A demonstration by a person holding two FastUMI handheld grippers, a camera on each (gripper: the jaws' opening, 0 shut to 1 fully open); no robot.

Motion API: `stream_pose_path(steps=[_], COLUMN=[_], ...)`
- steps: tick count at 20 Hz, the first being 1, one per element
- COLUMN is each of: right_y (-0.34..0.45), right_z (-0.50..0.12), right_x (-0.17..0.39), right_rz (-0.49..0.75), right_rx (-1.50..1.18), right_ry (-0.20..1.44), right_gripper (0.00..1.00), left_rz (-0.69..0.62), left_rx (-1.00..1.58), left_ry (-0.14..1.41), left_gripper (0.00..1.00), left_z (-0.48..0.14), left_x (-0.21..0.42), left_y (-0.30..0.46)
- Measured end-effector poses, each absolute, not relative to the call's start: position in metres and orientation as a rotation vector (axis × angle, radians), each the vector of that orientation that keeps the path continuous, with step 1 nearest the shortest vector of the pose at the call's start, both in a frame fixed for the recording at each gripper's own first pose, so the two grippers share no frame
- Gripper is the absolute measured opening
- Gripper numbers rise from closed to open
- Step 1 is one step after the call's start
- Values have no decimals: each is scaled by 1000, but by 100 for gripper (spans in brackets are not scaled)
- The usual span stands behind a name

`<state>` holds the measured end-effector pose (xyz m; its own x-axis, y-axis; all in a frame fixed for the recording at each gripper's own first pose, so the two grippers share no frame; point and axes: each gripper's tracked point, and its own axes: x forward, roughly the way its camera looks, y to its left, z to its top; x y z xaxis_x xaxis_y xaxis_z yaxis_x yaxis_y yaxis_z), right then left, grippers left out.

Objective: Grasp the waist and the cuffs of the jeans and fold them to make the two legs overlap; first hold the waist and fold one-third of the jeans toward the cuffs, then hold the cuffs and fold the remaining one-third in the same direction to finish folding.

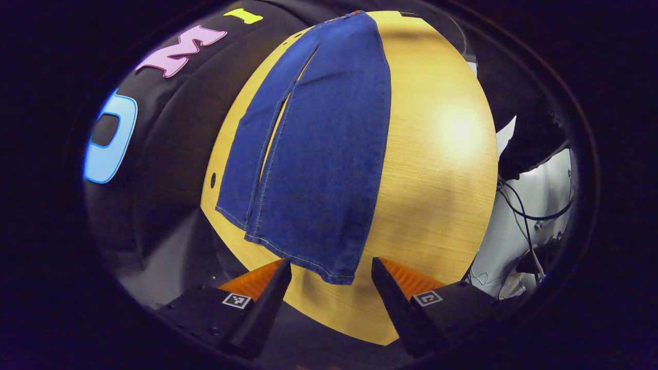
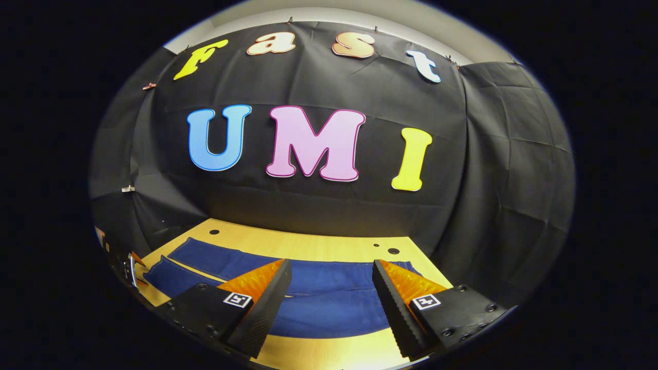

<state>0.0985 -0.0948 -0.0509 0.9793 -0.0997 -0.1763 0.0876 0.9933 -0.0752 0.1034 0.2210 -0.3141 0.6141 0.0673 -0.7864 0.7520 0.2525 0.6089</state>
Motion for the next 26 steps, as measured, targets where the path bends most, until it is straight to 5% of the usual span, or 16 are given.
stream_pose_path(steps=[6,12,13,15,22,26], right_y=[-121,-153,-161,-180,-272,-316], right_z=[-63,-61,-60,-59,-85,-140], right_x=[101,114,117,125,154,151], right_rz=[-131,-165,-169,-177,-118,79], right_rx=[-91,-164,-182,-243,-602,-947], right_ry=[222,215,210,200,244,381], right_gripper=[96,96,96,96,96,96], left_rz=[-518,-494,-488,-491,-495,-462], left_rx=[1256,1248,1249,1267,1154,1196], left_ry=[797,854,858,828,904,888], left_gripper=[90,47,25,9,5,2], left_z=[-313,-324,-327,-326,-326,-327], left_x=[140,163,166,167,165,166], left_y=[229,234,231,227,225,227])
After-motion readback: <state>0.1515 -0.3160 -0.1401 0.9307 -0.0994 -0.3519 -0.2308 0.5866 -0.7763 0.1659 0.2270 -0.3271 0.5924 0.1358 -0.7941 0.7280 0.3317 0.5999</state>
